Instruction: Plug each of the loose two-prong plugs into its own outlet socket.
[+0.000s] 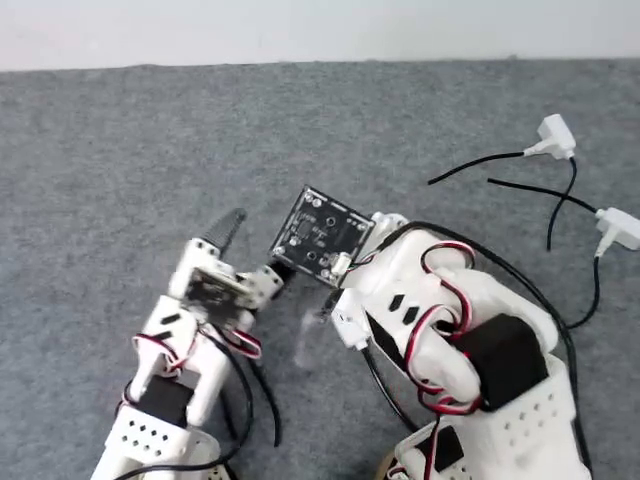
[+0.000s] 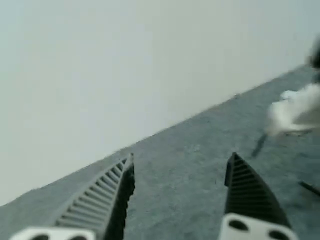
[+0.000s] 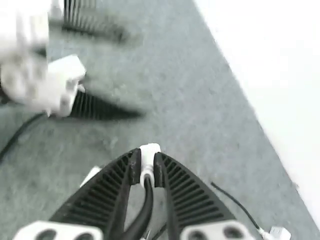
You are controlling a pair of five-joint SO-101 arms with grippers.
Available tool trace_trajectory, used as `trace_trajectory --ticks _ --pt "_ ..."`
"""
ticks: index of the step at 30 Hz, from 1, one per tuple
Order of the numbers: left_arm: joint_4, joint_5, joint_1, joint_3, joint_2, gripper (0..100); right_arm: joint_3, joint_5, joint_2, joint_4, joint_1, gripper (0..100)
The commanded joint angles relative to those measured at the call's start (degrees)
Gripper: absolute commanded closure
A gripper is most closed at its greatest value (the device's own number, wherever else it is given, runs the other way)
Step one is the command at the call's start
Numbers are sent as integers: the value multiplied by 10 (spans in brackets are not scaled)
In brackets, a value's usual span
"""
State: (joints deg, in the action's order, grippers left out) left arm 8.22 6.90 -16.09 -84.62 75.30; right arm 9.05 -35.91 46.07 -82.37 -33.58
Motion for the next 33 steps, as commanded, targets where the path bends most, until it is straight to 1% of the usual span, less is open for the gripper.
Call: trace_trajectory --ticks 1,4,9,12,15,22,33 --pt "21 5 -69 5 3 725 -35 23 0 7 -27 990" --pt "26 5 -86 5 3 725 -35 33 0 12 -42 990" --pt "26 4 -95 4 3 725 -32 63 0 -1 -80 990" --pt "26 5 -89 7 3 725 -32 77 4 -11 -111 990" --pt "25 5 -67 9 6 725 -33 82 1 -29 -131 990" --pt "25 3 -24 24 7 725 -1 78 2 -34 -109 990" --pt "24 5 -16 25 7 725 29 78 6 -35 -105 990"
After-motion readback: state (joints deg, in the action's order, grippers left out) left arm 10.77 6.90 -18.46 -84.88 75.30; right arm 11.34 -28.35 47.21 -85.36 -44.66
